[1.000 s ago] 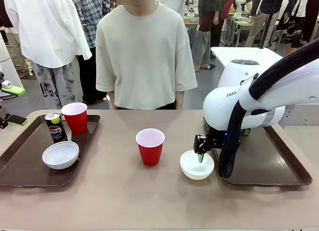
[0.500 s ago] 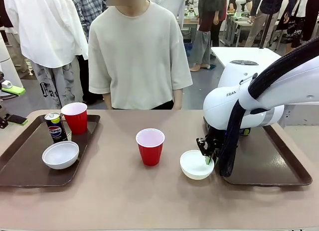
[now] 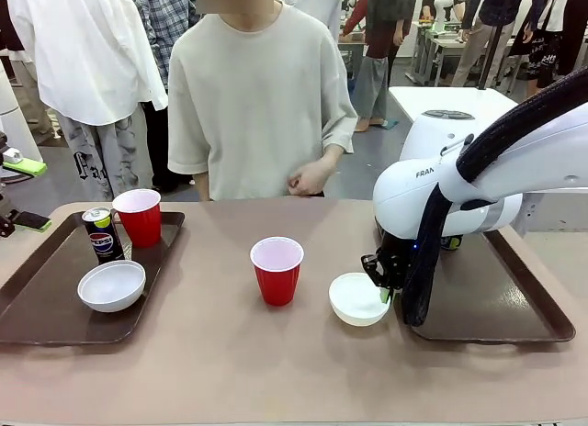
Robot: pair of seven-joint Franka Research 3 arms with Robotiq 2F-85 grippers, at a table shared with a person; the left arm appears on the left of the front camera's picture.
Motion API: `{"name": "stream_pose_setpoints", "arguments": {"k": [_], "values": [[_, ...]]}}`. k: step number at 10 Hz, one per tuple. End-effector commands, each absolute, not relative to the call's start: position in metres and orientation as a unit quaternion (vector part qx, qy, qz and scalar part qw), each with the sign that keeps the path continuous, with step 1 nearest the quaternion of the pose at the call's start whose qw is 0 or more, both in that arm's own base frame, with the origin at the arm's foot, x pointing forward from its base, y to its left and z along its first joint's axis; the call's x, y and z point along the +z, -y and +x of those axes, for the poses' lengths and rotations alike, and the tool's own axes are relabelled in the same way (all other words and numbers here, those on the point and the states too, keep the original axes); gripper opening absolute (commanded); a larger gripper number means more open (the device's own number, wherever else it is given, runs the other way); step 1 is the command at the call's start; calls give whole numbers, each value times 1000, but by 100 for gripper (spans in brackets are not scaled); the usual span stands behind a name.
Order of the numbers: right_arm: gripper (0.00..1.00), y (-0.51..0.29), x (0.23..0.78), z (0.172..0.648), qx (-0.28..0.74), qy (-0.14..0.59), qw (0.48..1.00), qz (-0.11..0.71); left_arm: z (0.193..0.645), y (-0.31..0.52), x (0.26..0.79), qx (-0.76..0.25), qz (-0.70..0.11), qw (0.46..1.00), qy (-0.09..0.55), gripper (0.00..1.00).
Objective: Prepare tableware on both trays.
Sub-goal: Pick up a Picnic Bowl from the table and place it on a Handle tray.
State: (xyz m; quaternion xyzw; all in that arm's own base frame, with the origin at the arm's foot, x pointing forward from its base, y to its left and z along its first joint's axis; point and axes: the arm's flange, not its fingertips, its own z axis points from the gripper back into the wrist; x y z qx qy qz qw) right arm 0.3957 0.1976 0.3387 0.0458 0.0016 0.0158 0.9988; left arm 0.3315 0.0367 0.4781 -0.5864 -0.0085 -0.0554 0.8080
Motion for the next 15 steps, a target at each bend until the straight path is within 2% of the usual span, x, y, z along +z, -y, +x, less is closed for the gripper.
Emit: {"name": "stream_pose_setpoints", "arguments": {"k": [1,4,5,6,7,9,12,13,15], "values": [[0,-202,337,397,11,-3,999,34,331,-39,478,-65,-589,806,14,100],[0,-199,372,382,28,-35,999,22,331,-39,478,-65,-589,806,14,100],[0,-196,399,366,33,-37,999,2,331,-39,478,-65,-589,806,14,100],[0,-184,416,345,8,-70,996,-57,331,-39,478,-65,-589,806,14,100],[0,-161,441,319,2,-60,996,-67,331,-39,478,-65,-589,806,14,100],[0,-115,474,269,-1,-19,1000,2,331,-39,478,-65,-589,806,14,100],[0,-92,469,262,-7,-22,998,54,331,-39,478,-65,-589,806,14,100],[0,-103,488,260,-10,-15,1000,6,331,-39,478,-65,-589,806,14,100],[0,-103,488,260,-10,-15,1000,6,331,-39,478,-65,-589,806,14,100]]}}
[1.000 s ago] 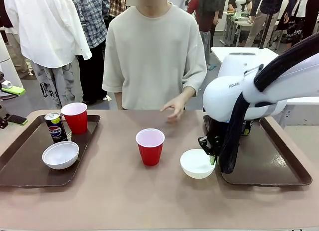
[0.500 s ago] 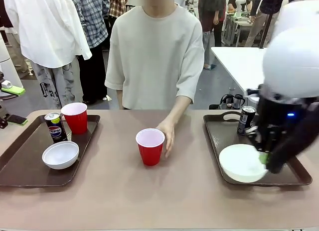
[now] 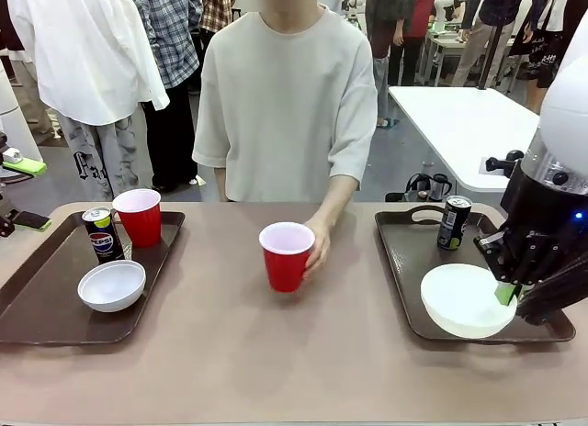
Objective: Prepare tableware on both trays.
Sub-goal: Pick up a Picnic Bowl from the table and place it on a Handle tray.
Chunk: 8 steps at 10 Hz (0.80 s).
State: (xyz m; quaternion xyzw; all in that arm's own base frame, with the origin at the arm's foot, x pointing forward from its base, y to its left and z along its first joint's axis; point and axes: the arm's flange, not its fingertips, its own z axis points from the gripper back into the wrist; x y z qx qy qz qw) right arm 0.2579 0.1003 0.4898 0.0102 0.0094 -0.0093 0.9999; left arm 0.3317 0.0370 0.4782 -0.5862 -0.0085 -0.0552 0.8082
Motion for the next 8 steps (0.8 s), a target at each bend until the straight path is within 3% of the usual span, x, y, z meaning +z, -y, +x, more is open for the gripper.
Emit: {"name": "stream_pose_setpoints", "arguments": {"k": [1,7,8], "values": [[0,-103,488,260,-10,-15,1000,6,331,-39,478,-65,-589,806,14,100],[0,-103,488,260,-10,-15,1000,6,331,-39,478,-65,-589,806,14,100],[4,-103,489,257,-7,-9,1000,3,331,-39,478,-65,-589,806,14,100]]}}
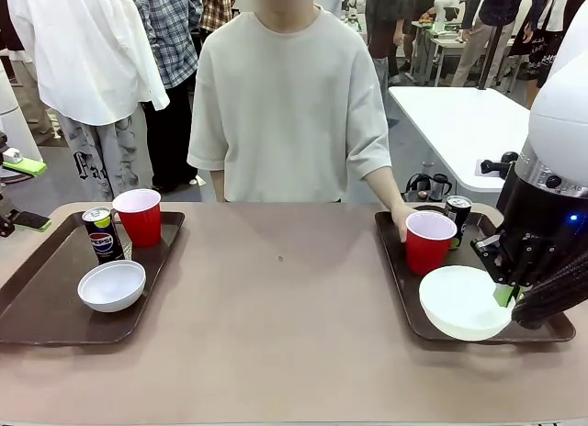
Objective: Prepare tableware on both trays.
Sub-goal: Pick up a Picnic Bowl from the table and place it on a Handle tray.
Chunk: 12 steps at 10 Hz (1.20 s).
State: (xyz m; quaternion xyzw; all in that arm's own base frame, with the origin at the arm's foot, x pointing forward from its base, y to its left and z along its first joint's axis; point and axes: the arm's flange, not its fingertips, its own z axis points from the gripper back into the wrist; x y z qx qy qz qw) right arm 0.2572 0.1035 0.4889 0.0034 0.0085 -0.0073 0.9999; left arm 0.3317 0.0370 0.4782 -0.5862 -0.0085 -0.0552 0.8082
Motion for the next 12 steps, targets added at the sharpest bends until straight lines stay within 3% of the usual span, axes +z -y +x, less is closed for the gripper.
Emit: {"name": "stream_pose_setpoints", "arguments": {"k": [1,7,12], "values": [[4,-103,484,267,-20,-3,1000,-8,331,-39,478,-65,-589,806,14,100],[4,-75,411,360,-7,34,999,-1,331,-39,478,-65,-589,806,14,100],[4,-76,410,360,-20,32,999,3,331,-39,478,-65,-589,806,14,100]]}}
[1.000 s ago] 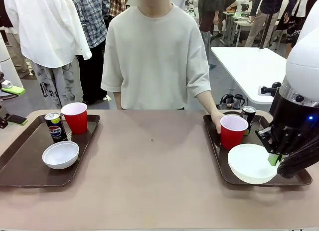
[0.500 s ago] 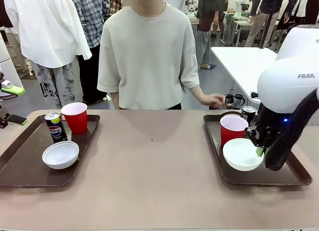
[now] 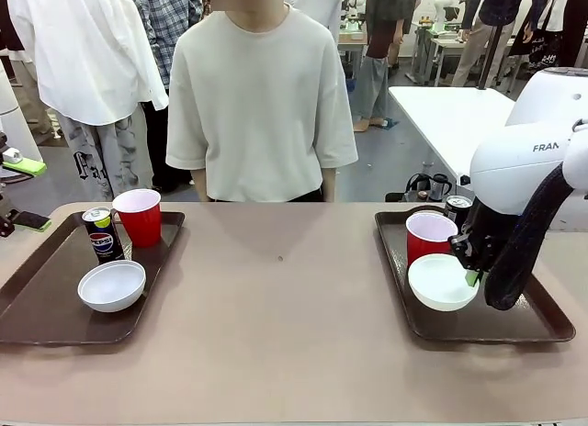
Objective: Prepare tableware on both trays.
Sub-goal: Pick up a Picnic Bowl from the table and place it on a Handle tray.
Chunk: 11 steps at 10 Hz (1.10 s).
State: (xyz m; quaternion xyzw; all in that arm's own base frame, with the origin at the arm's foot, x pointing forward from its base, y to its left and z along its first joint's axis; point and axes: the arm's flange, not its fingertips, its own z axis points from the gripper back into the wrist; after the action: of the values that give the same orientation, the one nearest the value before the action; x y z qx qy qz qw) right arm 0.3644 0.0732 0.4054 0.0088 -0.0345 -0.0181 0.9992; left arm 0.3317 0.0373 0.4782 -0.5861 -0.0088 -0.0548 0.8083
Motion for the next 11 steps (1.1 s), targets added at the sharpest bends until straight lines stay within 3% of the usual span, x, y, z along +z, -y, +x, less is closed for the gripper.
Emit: {"name": "stream_pose_setpoints", "arguments": {"k": [1,9,10,11], "values": [[4,-72,402,367,-20,35,999,9,331,-39,478,-65,-589,806,14,100],[4,-35,348,405,27,-17,998,59,331,-39,478,-65,-589,806,14,100],[44,-35,348,405,28,-16,998,61,331,-39,478,-65,-589,806,14,100],[64,-37,354,401,32,-9,998,59,331,-39,478,-65,-589,806,14,100]]}}
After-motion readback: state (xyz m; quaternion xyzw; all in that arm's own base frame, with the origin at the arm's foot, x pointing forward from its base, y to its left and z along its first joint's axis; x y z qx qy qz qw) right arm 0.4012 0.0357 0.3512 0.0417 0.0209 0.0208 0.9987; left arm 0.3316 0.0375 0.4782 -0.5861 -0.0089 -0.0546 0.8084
